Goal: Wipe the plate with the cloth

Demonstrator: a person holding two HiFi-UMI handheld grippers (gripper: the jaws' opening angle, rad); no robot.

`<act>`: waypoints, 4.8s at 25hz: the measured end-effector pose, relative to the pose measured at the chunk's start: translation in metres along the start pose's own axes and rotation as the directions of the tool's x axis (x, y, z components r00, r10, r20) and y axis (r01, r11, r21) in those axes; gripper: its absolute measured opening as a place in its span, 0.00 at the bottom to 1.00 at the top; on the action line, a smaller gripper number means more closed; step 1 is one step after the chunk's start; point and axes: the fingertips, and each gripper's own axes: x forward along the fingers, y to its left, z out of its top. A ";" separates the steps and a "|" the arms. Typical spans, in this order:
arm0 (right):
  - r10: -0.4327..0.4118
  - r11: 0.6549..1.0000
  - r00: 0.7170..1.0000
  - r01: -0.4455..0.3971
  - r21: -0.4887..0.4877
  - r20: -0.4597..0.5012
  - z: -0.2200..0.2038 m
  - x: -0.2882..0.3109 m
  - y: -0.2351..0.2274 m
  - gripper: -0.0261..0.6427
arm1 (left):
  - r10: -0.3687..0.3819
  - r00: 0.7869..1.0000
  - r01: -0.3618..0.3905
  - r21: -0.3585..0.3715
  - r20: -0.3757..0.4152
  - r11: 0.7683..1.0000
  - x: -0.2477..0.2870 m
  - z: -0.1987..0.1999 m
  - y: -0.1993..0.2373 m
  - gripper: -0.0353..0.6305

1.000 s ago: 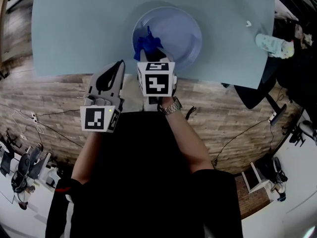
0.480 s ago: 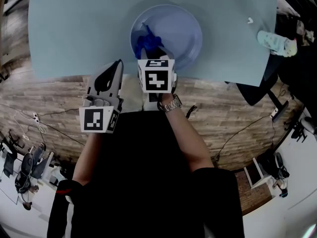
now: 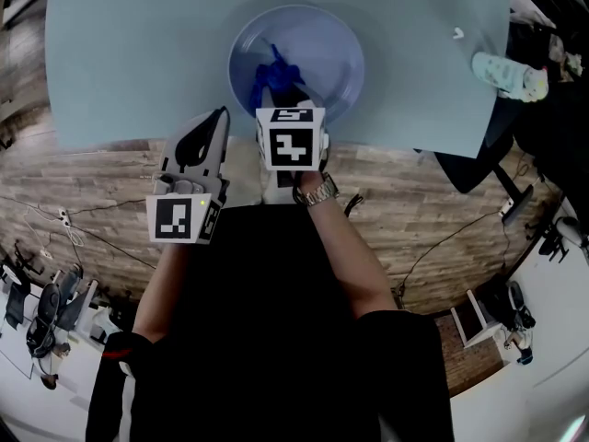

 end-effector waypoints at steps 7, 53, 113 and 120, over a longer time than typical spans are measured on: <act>-0.015 1.000 1.000 0.015 0.012 -0.001 -0.004 -0.006 -0.020 0.22 | -0.013 1.000 0.013 0.003 -0.003 1.000 0.005 -0.001 -0.015 0.05; -0.087 0.994 0.996 0.086 0.073 0.009 -0.031 -0.034 -0.060 0.22 | -0.061 0.998 0.061 0.027 0.006 0.998 0.002 -0.004 -0.050 0.05; -0.058 0.998 0.993 0.058 0.005 0.107 0.061 0.014 -0.001 0.22 | -0.027 0.998 0.025 0.025 0.053 0.999 0.030 0.020 0.037 0.05; -0.041 0.999 0.961 0.046 -0.010 0.275 0.073 -0.011 -0.015 0.22 | -0.071 0.993 0.064 0.071 0.097 0.995 0.044 0.025 0.015 0.05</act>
